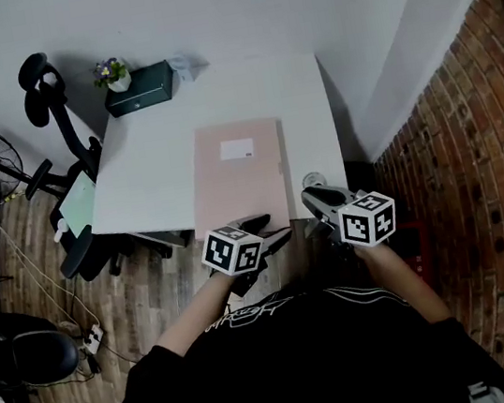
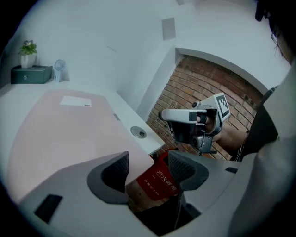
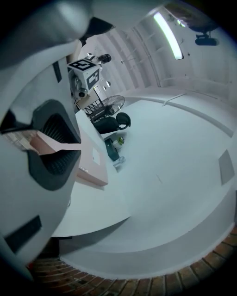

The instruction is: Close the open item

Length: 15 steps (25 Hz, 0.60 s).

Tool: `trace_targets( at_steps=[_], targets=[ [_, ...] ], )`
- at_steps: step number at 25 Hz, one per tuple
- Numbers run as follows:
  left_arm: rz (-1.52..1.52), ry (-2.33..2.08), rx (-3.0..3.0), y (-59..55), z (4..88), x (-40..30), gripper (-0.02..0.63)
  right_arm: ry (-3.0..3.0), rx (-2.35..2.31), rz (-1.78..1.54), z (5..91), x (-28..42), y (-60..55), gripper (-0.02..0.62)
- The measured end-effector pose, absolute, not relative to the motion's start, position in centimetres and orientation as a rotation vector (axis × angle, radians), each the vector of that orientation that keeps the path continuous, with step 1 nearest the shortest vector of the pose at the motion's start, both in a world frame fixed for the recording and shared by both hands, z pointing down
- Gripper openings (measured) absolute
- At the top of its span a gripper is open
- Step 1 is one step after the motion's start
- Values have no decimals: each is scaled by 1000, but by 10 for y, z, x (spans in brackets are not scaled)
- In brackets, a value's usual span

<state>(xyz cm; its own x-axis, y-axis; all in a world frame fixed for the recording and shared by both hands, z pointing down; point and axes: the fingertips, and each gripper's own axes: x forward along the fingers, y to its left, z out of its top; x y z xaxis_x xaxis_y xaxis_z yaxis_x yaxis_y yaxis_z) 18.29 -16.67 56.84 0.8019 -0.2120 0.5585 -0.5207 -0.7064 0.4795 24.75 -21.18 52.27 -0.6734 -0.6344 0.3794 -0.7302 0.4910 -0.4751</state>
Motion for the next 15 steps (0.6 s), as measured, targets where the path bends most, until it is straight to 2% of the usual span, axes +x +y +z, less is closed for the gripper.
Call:
trace_targets(
  at_steps=[3,5,8,12,15],
  targets=[
    [524,-554,2366,-157,545,177,272,-2645,1098,888,498,233,-189,2],
    [460,-580,2354,-150,528,166,262,-2688,1049,870,482,222,-173,2],
    [364,-620,2342,-137,499,142,168,-2764,990,855,456,203,-147,2],
    [295,-706,2330,-117,473,104,74,-2855,896,911,432,178,-113,2],
    [217,-702,2358,-97,453,85,51,-2868,899,840,425,165,-91,2]
  ],
)
